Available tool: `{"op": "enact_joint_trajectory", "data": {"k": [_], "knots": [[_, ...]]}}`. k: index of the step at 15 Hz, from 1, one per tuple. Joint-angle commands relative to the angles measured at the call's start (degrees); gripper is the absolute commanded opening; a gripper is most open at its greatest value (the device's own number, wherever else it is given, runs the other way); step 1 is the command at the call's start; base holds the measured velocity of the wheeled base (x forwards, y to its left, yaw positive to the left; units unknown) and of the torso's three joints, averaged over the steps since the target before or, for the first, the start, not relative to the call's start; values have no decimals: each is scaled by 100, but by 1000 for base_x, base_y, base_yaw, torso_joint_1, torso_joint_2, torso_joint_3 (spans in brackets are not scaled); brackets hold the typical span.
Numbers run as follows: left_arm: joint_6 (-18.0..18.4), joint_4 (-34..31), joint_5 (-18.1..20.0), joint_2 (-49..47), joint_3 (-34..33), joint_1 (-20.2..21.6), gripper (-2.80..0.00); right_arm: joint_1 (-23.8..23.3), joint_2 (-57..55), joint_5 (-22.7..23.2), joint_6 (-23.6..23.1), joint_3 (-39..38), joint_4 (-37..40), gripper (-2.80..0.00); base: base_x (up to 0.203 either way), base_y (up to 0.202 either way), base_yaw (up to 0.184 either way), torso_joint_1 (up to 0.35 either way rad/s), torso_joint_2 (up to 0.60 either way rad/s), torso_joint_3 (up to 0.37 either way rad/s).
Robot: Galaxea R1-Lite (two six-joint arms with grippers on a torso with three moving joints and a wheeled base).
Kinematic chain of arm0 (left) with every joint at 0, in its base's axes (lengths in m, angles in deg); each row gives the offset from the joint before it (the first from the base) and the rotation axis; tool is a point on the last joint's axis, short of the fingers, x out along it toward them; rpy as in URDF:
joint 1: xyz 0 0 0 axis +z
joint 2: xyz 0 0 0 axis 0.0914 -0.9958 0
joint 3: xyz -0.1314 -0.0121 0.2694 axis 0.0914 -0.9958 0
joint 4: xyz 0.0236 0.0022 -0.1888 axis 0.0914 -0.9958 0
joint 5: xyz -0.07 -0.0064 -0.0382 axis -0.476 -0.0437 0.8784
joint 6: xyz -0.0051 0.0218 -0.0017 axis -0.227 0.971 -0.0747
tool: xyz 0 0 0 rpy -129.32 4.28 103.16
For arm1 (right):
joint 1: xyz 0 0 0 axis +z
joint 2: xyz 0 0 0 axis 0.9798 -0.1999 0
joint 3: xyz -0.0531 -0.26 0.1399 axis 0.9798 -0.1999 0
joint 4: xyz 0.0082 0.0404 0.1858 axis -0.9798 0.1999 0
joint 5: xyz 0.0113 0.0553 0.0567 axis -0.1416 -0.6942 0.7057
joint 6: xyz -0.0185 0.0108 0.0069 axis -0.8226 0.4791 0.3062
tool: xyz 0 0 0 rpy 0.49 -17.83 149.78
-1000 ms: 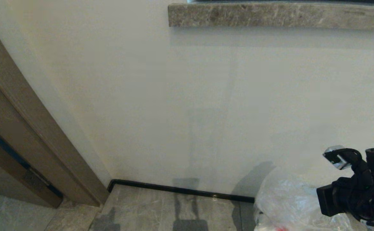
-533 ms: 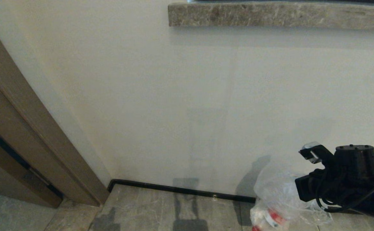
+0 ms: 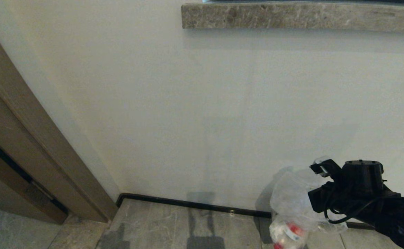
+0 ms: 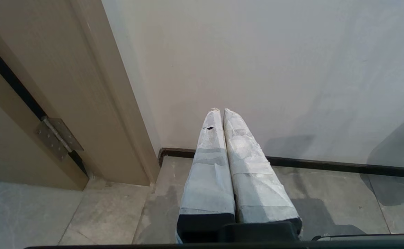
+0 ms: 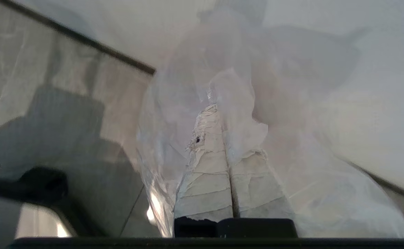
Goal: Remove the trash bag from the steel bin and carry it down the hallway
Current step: Put the trash bag at the door
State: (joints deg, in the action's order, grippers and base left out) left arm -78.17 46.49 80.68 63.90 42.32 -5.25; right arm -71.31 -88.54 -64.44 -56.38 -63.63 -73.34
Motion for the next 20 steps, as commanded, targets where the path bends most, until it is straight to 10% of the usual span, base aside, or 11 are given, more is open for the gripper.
{"op": "enact_joint_trajectory", "data": {"k": [1, 20], "knots": [[2, 5, -2, 0, -70, 0, -280, -27, -495, 2, -7, 36, -287, -280, 0, 0, 0, 0, 0, 0], [2, 5, -2, 0, -62, 0, -280, -682, -2369, -65, -1180, 478, -1057, -280, 0, 0, 0, 0, 0, 0]]}}
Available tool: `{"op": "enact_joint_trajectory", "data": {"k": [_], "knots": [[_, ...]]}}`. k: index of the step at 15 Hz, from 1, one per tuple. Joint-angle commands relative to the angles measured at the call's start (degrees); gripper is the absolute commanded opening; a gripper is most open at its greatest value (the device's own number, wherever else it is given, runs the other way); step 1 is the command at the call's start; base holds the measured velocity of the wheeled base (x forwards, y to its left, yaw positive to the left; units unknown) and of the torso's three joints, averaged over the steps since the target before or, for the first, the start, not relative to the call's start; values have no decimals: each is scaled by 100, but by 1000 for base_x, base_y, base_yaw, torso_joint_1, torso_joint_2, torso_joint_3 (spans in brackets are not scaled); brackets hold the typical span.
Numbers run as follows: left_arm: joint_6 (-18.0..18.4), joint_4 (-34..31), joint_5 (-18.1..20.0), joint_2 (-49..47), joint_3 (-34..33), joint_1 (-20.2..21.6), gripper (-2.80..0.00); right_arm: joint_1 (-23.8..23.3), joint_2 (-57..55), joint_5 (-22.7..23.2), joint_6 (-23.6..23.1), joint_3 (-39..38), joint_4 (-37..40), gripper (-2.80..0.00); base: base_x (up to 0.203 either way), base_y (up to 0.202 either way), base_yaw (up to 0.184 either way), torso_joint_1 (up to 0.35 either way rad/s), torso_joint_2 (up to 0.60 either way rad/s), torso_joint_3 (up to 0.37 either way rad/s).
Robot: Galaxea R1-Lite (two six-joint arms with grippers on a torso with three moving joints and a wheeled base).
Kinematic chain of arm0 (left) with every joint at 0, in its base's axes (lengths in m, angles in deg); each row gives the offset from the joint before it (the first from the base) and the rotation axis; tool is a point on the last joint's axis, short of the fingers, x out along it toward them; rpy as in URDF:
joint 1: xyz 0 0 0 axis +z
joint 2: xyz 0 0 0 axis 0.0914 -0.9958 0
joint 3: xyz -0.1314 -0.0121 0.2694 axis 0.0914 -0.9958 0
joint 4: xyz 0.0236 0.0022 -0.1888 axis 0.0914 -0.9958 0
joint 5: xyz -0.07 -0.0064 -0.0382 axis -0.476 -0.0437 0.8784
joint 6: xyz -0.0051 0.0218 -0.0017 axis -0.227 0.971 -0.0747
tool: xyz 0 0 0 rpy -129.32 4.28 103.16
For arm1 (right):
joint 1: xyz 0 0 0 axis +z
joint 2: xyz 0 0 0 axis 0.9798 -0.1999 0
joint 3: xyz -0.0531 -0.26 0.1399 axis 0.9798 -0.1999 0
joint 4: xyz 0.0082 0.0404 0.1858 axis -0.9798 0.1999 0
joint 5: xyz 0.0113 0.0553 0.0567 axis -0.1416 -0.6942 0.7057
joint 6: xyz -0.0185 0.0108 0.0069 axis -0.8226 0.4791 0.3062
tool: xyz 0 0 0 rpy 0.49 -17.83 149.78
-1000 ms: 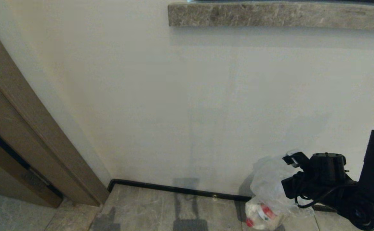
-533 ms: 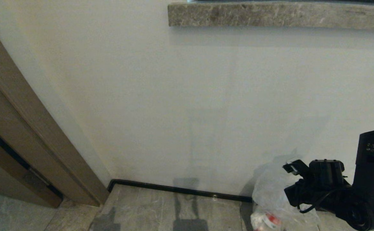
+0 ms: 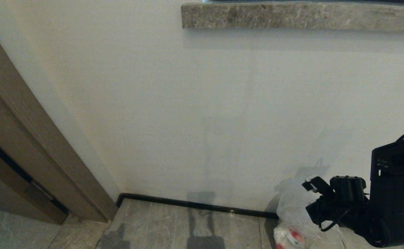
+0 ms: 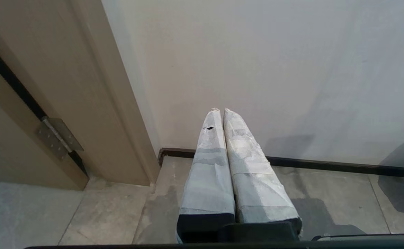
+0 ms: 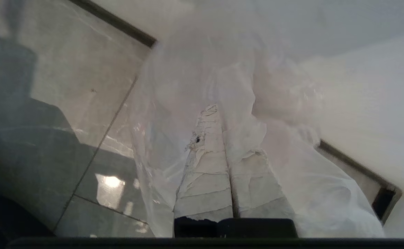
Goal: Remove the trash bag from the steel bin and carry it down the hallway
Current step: Put the trash bag at the door
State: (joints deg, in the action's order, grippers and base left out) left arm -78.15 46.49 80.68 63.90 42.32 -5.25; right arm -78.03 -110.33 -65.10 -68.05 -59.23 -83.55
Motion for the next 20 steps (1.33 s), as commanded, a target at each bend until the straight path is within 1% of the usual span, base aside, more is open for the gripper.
{"op": "enact_joint_trajectory", "data": {"k": [1, 4, 13, 14, 20], "knots": [[0, 5, -2, 0, -70, 0, -280, -16, -291, 0, -24, 128, -41, -280, 0, 0, 0, 0, 0, 0], [0, 5, -2, 0, -70, 0, -280, -9, -549, 0, -54, 355, -256, -280, 0, 0, 0, 0, 0, 0], [0, 5, -2, 0, -70, 0, -280, -44, -690, 103, -89, 391, -395, -280, 0, 0, 0, 0, 0, 0], [0, 5, -2, 0, -70, 0, -280, -44, -681, 106, -132, 411, -369, 0, 0, 0, 0, 0, 0, 0], [0, 5, -2, 0, -70, 0, -280, -59, -448, 92, -135, 342, -326, 0, 0, 0, 0, 0, 0, 0]]}}
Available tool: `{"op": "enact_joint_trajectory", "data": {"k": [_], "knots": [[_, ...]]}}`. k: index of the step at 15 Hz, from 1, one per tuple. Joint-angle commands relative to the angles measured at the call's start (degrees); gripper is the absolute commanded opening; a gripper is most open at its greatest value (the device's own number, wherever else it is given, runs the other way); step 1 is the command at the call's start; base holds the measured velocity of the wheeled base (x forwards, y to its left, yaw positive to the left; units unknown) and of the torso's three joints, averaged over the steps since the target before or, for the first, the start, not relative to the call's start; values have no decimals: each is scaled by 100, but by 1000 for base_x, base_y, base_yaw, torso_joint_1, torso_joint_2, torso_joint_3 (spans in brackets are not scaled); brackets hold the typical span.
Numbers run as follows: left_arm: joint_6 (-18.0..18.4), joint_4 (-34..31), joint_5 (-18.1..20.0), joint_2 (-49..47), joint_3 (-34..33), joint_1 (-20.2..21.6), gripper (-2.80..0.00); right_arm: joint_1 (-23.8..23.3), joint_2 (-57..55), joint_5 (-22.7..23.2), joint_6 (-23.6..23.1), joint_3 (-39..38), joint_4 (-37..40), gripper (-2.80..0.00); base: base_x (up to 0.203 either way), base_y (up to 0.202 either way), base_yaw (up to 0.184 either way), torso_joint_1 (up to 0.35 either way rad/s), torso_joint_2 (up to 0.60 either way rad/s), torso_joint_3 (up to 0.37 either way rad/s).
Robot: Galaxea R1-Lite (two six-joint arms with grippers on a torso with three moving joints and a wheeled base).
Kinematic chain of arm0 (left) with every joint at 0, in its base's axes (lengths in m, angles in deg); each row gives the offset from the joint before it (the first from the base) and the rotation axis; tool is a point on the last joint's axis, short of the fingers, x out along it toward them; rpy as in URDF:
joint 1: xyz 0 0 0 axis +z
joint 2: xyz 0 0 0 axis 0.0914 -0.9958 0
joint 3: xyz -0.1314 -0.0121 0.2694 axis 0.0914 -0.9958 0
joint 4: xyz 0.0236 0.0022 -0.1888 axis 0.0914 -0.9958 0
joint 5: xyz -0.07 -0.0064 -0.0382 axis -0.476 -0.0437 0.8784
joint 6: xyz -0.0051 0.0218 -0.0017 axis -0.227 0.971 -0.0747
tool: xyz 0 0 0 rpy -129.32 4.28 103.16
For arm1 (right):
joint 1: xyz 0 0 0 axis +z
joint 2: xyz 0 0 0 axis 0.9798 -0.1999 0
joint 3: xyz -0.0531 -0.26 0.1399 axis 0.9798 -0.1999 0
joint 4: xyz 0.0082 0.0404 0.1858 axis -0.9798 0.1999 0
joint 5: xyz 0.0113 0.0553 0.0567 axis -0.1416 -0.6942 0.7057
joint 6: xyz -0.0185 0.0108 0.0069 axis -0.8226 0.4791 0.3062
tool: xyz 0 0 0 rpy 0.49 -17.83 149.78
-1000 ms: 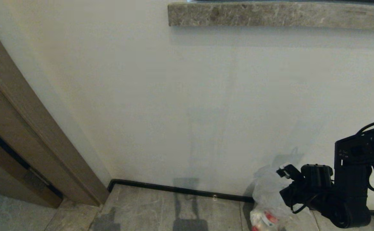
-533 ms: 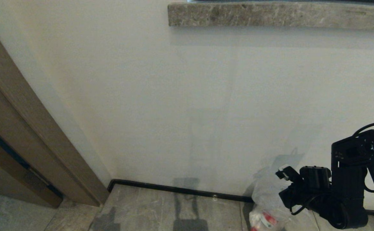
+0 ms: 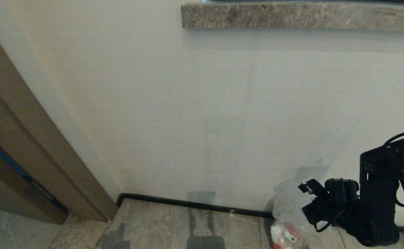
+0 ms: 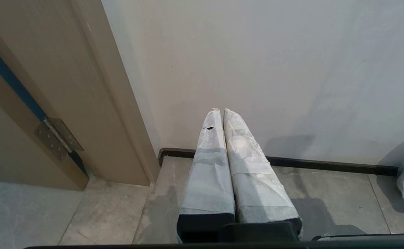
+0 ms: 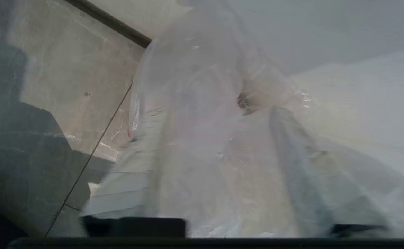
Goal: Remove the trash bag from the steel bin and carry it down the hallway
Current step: Put the trash bag at the door
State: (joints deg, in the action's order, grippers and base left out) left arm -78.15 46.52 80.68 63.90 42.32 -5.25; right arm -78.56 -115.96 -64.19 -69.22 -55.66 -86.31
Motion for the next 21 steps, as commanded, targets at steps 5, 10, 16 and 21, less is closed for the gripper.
{"op": "enact_joint_trajectory", "data": {"k": [5, 10, 16, 21], "knots": [[1, 3, -2, 0, -70, 0, -280, -147, 776, 22, 28, -262, 307, 0, 0, 0, 0, 0, 0, 0], [1, 3, -2, 0, -70, 0, -280, -158, 370, 13, -5, -138, 479, 0, 0, 0, 0, 0, 0, 0], [1, 3, -2, 0, -70, 0, -280, -197, 536, 84, -67, -139, 631, 0, 0, 0, 0, 0, 0, 0], [1, 3, -2, 0, -70, 0, -280, -202, 884, 76, -329, -262, 1039, 0, 0, 0, 0, 0, 0, 0]]}}
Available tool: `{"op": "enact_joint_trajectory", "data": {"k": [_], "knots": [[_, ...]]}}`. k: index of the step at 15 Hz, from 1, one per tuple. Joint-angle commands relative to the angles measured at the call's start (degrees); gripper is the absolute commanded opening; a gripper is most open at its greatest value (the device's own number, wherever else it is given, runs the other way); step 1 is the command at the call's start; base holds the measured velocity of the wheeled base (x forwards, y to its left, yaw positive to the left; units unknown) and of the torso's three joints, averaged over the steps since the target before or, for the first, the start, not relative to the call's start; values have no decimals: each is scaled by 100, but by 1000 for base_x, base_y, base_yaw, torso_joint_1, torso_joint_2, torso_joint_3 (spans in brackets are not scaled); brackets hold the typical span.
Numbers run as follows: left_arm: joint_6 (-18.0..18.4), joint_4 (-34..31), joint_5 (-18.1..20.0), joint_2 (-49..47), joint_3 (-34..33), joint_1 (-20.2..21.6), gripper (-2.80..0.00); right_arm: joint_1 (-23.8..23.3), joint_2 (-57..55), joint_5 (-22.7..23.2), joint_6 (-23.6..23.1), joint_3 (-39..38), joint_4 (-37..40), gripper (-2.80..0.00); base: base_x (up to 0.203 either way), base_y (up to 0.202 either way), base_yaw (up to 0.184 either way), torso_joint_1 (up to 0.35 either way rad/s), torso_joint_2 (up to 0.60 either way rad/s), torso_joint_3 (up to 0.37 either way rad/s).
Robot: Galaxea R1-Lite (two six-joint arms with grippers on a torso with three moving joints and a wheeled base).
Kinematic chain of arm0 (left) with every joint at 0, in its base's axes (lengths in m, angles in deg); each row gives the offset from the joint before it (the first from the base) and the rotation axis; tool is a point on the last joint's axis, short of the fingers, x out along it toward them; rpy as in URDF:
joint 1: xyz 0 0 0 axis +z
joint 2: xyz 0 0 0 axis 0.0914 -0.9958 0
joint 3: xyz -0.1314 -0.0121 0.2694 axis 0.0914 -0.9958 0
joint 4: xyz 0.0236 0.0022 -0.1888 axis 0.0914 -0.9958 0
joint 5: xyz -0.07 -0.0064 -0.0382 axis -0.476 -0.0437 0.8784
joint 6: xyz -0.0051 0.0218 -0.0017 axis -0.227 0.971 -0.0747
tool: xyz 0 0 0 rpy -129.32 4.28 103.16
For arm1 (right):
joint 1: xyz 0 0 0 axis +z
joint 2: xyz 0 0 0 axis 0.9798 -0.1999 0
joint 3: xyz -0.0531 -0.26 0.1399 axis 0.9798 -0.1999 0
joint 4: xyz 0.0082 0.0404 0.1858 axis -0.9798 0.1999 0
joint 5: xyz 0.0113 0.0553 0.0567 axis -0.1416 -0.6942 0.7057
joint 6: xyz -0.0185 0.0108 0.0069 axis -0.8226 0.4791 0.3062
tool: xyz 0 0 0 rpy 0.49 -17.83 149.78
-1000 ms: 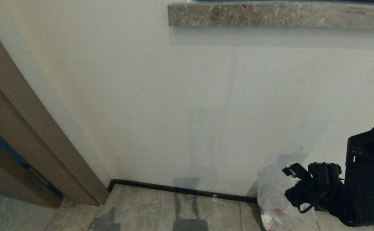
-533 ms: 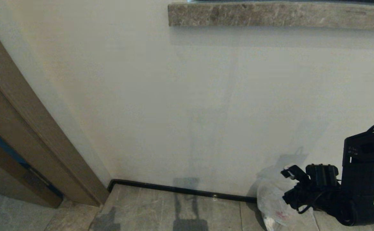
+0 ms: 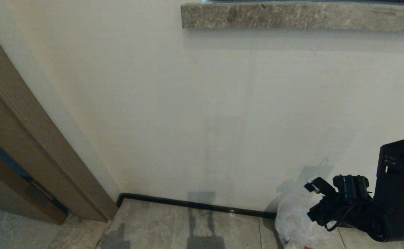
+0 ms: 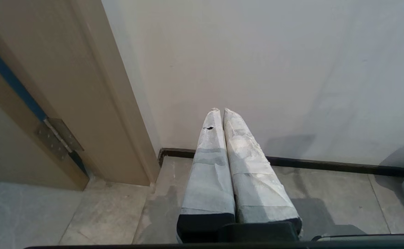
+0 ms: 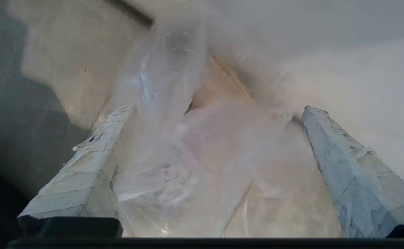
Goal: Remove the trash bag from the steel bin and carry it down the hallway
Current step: Put the trash bag at the door
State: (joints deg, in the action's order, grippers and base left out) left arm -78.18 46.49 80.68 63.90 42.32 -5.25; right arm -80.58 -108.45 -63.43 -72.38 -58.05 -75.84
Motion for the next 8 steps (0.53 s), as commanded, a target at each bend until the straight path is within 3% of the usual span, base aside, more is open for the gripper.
{"op": "enact_joint_trajectory", "data": {"k": [1, 8], "knots": [[3, 5, -2, 0, -70, 0, -280, -3, 144, -9, -29, -194, 219, 0, 0, 0, 0, 0, 0, 0], [3, 5, -2, 0, -70, 0, -280, -46, 526, 67, 51, 200, 366, 0, 0, 0, 0, 0, 0, 0]]}}
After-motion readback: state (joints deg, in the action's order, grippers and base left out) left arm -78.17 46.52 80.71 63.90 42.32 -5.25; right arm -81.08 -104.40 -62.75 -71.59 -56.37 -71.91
